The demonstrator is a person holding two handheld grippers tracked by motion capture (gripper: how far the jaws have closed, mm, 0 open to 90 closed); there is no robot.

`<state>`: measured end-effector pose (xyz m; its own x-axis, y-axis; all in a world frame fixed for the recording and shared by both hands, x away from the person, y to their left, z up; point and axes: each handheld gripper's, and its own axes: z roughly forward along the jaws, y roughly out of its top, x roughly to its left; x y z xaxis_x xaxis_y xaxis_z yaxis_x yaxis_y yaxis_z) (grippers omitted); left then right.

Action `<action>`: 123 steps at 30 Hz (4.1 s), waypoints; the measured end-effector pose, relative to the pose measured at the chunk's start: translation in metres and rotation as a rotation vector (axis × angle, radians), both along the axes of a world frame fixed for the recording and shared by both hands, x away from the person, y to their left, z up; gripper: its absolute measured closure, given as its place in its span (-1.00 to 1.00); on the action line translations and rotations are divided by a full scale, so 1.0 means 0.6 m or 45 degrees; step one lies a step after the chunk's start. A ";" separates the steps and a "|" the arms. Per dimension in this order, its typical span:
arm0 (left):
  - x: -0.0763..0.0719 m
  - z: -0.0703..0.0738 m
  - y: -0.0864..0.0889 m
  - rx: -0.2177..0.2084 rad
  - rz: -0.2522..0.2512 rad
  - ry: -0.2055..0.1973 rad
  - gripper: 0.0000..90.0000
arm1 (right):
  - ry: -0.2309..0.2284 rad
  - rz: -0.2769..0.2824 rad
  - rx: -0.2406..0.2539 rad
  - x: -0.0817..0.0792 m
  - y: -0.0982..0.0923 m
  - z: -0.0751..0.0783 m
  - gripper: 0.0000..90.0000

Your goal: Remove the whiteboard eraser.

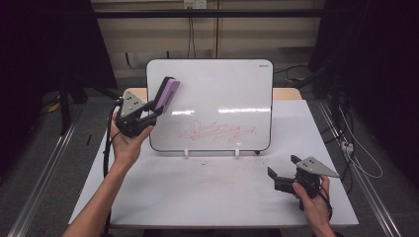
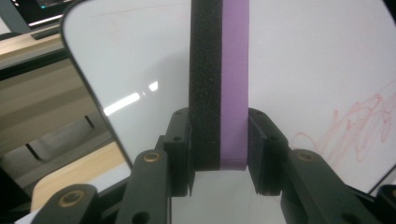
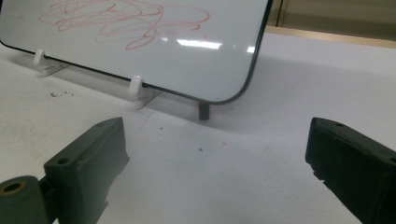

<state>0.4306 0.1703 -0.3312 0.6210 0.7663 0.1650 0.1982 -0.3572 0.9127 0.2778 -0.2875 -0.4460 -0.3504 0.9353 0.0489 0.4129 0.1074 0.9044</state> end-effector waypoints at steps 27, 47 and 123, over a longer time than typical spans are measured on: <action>-0.074 -0.031 -0.109 -0.036 -0.259 0.013 0.44 | -0.053 0.178 0.264 0.042 0.117 0.044 -0.77; -0.094 -0.049 -0.162 -0.081 -0.344 0.043 0.44 | -0.161 0.303 0.458 0.085 0.141 0.083 -0.84; -0.084 -0.087 -0.124 -0.109 -0.276 0.131 -0.64 | -0.087 0.238 0.444 0.130 0.161 0.088 -0.06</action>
<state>0.3802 0.0961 -0.3835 0.7825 0.6218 0.0323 0.2191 -0.3237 0.9204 0.3556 -0.1907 -0.3934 -0.5267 0.7864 0.3227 0.3528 -0.1432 0.9247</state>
